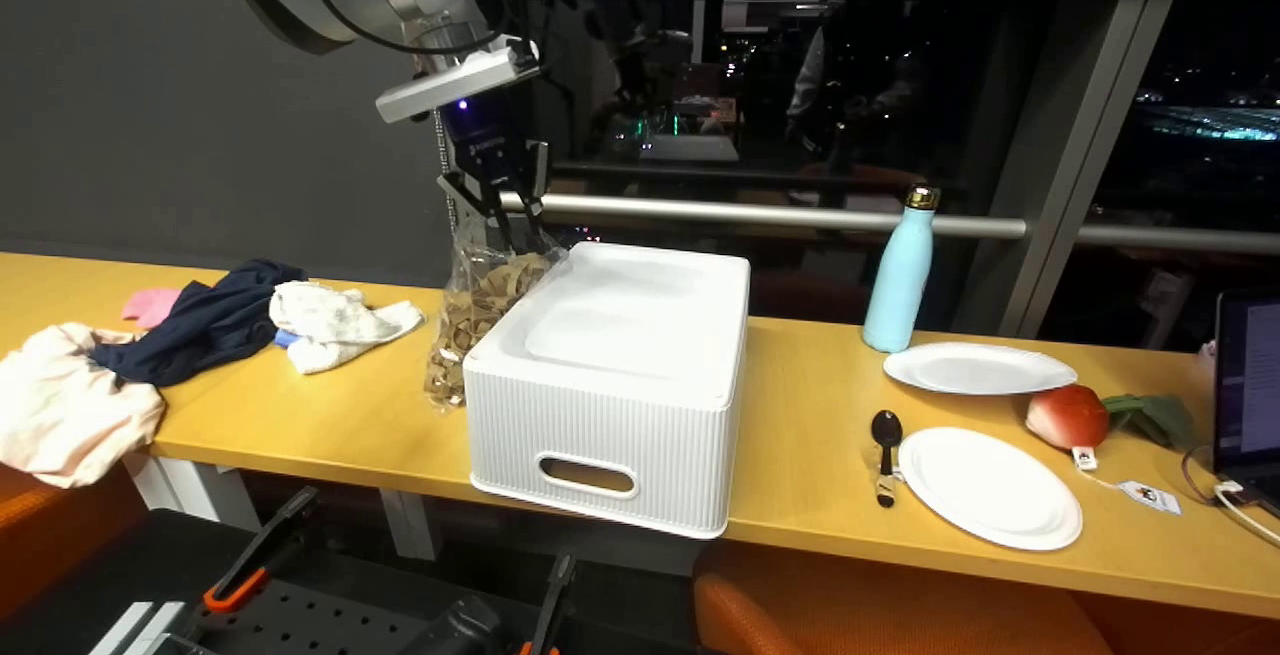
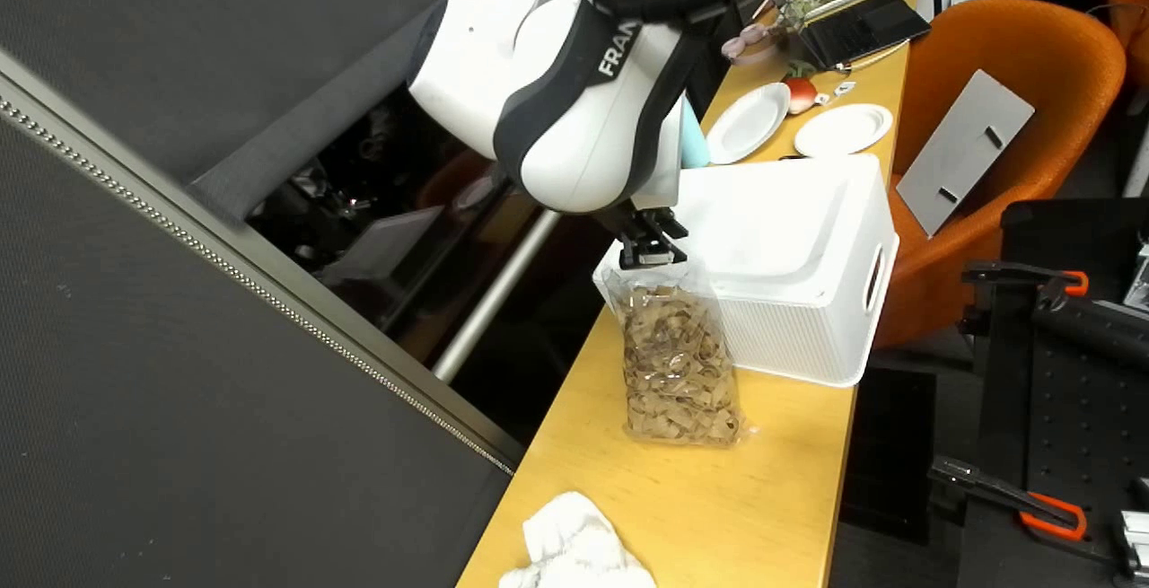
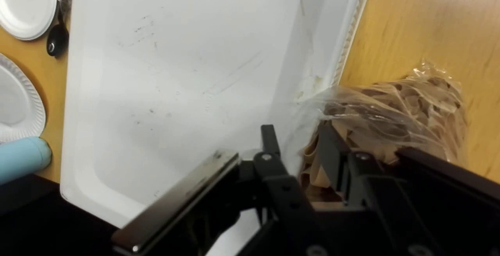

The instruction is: Put some of the contents of the plastic bag onto the white basket

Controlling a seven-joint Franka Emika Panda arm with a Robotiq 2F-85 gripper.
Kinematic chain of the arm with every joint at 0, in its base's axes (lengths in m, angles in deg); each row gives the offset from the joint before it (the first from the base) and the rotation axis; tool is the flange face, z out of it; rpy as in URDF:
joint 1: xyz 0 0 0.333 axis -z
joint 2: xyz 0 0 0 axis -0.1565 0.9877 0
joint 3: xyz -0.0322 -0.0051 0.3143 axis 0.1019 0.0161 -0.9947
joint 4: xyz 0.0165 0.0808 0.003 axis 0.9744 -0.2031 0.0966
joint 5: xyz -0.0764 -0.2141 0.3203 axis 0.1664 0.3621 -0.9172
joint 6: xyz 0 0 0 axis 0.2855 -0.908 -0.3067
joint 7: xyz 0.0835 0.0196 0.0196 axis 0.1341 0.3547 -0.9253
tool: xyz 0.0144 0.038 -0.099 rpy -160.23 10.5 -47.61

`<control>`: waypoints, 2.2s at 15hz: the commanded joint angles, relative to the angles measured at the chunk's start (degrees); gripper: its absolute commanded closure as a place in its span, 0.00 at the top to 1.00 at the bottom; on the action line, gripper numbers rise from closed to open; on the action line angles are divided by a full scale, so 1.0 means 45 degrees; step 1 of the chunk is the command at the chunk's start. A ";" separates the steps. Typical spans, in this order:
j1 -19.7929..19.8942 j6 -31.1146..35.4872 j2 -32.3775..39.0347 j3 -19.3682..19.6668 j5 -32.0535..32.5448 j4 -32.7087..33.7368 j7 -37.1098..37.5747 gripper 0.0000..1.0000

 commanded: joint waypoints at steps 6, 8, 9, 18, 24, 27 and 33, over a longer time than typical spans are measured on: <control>0.0375 0.0920 0.0058 -0.0105 -0.0013 -0.0154 -0.0338 0.00; 0.0357 0.1074 0.0080 -0.0131 -0.0008 -0.0152 -0.0391 0.00; 0.0348 0.1217 0.0095 -0.0144 0.0039 -0.0163 -0.0442 0.00; 0.1242 0.3196 0.0135 -0.0979 -0.1908 -0.0441 -0.4095 0.00; 0.1972 0.3014 0.0200 -0.1376 -0.3776 -0.0451 -0.6371 0.00; 0.2187 0.2867 0.0445 -0.1255 -0.3951 -0.0228 -0.6775 0.00; 0.2102 0.2299 0.1709 -0.1122 -0.3449 0.0778 -0.6861 0.00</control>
